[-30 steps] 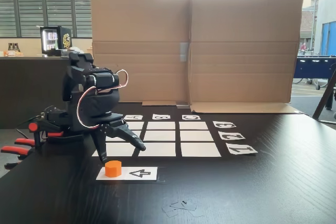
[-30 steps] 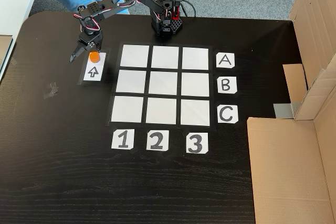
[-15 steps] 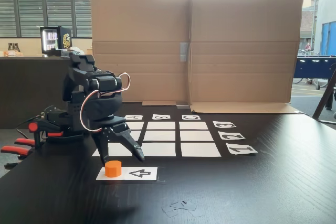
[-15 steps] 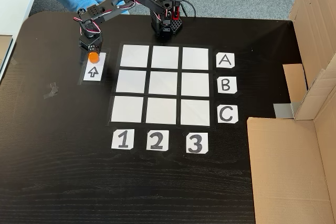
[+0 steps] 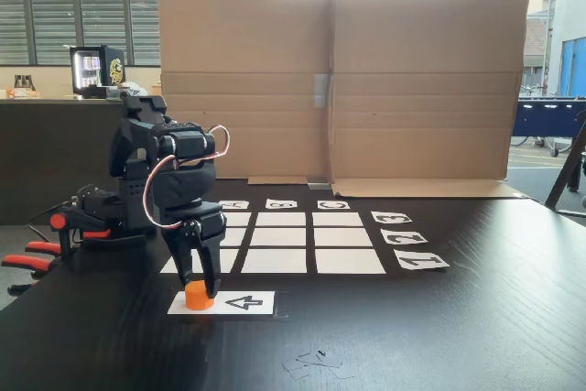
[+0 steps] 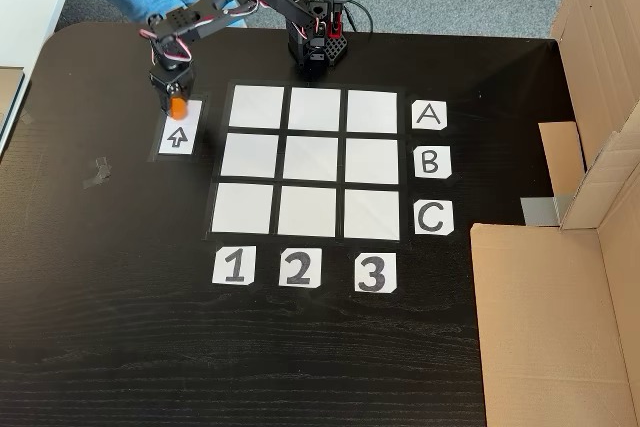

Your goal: Pick up the round, orange token and place it in the grid on square B2.

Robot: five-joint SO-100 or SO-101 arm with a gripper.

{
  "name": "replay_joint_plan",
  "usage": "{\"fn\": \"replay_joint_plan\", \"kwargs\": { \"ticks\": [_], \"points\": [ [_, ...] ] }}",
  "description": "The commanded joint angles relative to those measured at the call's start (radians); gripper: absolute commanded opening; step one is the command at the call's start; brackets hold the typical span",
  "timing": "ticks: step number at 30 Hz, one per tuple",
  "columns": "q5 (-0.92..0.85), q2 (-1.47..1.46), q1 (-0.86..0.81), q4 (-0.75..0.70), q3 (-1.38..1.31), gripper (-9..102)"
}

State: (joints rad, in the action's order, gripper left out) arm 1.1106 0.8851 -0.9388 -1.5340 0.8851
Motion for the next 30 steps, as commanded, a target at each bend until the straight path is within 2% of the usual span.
{"fn": "replay_joint_plan", "kwargs": {
  "ticks": [1, 6, 11, 21, 30],
  "points": [
    [-0.003, 0.156, 0.008, 0.002, -0.005, 0],
    [-0.023, 0.351, 0.035, 0.006, 0.061, 0],
    [-0.026, 0.543, 0.152, -0.005, 0.143, 0],
    [0.071, 0.930, 0.574, -0.011, 0.399, 0],
    [0.273, 0.997, 0.874, -0.021, 0.552, 0]
  ]
}}
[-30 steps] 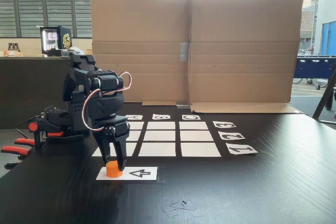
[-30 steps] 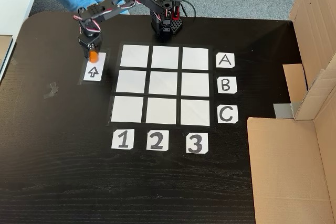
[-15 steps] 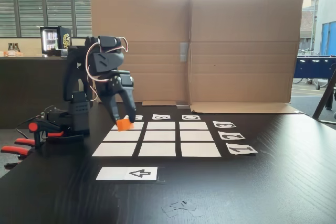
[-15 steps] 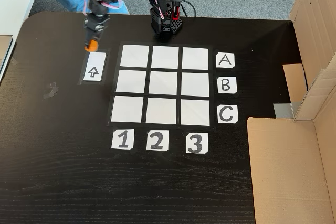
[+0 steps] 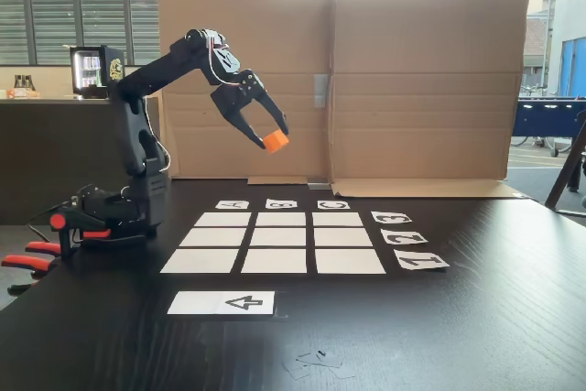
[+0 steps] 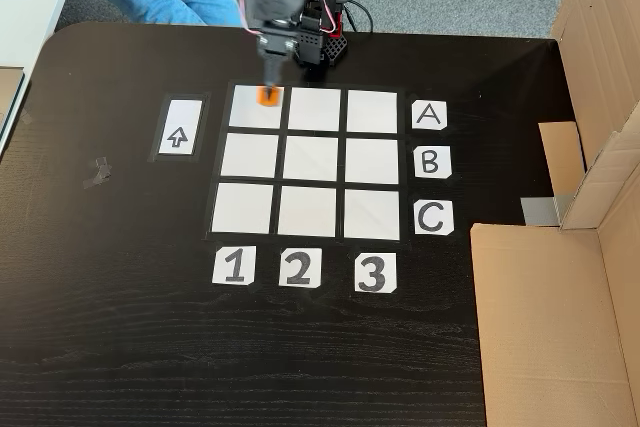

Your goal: Pick up the round, orange token and place it in the grid on square B2.

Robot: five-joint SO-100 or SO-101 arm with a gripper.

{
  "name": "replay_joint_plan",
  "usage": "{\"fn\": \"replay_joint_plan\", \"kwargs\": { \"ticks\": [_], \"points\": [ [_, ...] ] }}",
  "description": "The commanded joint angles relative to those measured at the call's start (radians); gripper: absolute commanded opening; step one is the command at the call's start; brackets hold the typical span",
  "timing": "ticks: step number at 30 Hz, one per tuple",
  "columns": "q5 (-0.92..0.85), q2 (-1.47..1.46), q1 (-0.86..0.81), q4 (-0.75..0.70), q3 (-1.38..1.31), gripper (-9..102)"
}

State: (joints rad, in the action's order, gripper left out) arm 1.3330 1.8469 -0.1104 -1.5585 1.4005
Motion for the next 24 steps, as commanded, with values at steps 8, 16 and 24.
{"fn": "replay_joint_plan", "kwargs": {
  "ticks": [8, 16, 24],
  "points": [
    [0.178, -0.049, 0.140, 0.044, 0.153, 0],
    [0.250, -0.229, 0.133, 0.103, 0.163, 0],
    [0.298, -0.397, 0.158, 0.250, 0.225, 0]
  ]
}}
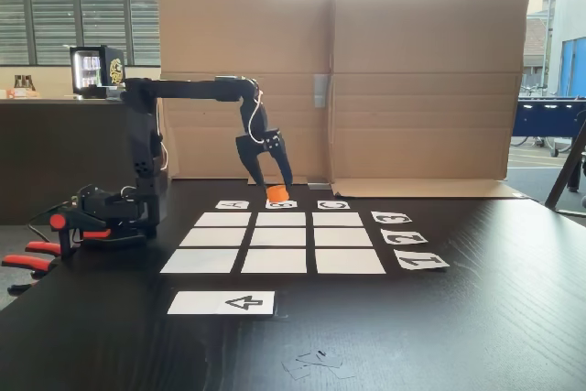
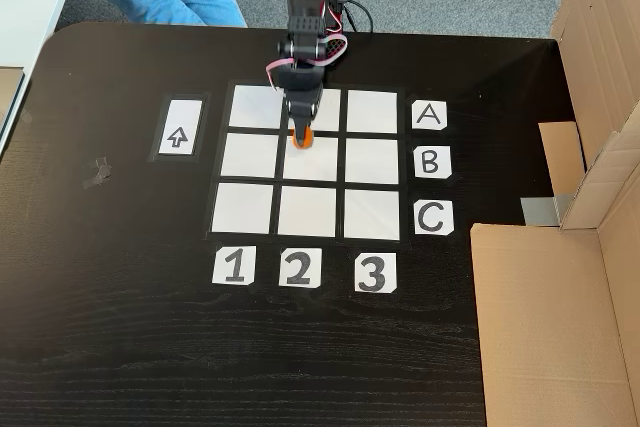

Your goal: Pick up the round, orange token and place it in the grid on square B2.

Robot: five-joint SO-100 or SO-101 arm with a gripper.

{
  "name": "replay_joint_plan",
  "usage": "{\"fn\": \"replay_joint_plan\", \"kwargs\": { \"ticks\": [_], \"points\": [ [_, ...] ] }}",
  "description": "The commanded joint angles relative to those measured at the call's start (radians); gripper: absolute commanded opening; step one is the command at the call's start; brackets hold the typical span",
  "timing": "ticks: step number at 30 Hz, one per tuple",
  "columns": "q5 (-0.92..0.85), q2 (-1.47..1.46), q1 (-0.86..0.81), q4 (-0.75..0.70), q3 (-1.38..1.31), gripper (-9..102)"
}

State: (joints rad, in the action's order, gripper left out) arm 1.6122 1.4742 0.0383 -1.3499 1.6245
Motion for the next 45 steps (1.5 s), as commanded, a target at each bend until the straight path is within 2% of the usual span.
{"fn": "replay_joint_plan", "kwargs": {
  "ticks": [1, 20, 21, 22, 23, 26, 28, 34, 37, 42, 45],
  "points": [
    [0.021, -0.040, 0.012, 0.052, 0.005, 0],
    [0.048, -0.106, 0.014, 0.144, 0.074, 0],
    [0.051, -0.106, 0.015, 0.146, 0.075, 8],
    [0.060, -0.106, 0.015, 0.140, 0.089, 24],
    [0.072, -0.103, 0.014, 0.140, 0.100, 33],
    [0.089, -0.092, 0.011, 0.141, 0.133, 53],
    [0.084, -0.081, 0.012, 0.144, 0.152, 61],
    [0.043, 0.091, -0.003, 0.202, 0.273, 69],
    [0.005, 0.270, -0.038, 0.285, 0.403, 72],
    [-0.048, 0.601, -0.166, 0.436, 0.646, 74],
    [-0.074, 0.874, -0.304, 0.520, 0.821, 73]
  ]
}}
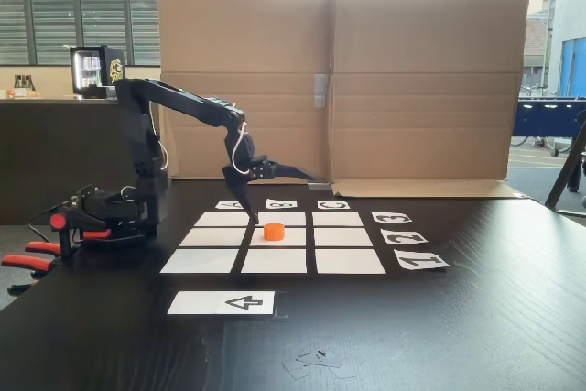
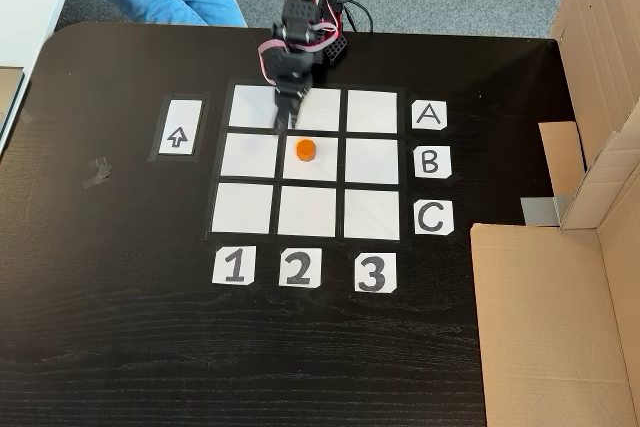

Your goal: Pick up the round, orange token and place it in the grid on square B2.

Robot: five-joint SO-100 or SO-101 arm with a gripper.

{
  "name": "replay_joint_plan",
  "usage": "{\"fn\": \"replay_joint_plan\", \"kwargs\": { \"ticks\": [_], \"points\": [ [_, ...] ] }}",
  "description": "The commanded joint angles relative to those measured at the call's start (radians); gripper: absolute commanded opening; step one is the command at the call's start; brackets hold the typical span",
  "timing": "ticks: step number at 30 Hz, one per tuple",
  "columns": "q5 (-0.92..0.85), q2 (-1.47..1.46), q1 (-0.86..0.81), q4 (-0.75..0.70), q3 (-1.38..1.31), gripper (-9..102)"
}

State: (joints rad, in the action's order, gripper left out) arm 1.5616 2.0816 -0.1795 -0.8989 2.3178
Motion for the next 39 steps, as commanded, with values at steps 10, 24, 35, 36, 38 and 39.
{"fn": "replay_joint_plan", "kwargs": {
  "ticks": [10, 24, 35, 36, 38, 39],
  "points": [
    [-0.112, 1.166, -0.976, 0.110, 0.377, 15],
    [-0.218, 1.252, -1.451, 0.179, 0.736, -1],
    [-0.216, 1.249, -1.447, 0.181, 0.733, -1],
    [-0.216, 1.249, -1.447, 0.181, 0.733, -1],
    [-0.216, 1.249, -1.447, 0.181, 0.733, -1],
    [-0.216, 1.249, -1.447, 0.181, 0.733, -1]
  ]
}}
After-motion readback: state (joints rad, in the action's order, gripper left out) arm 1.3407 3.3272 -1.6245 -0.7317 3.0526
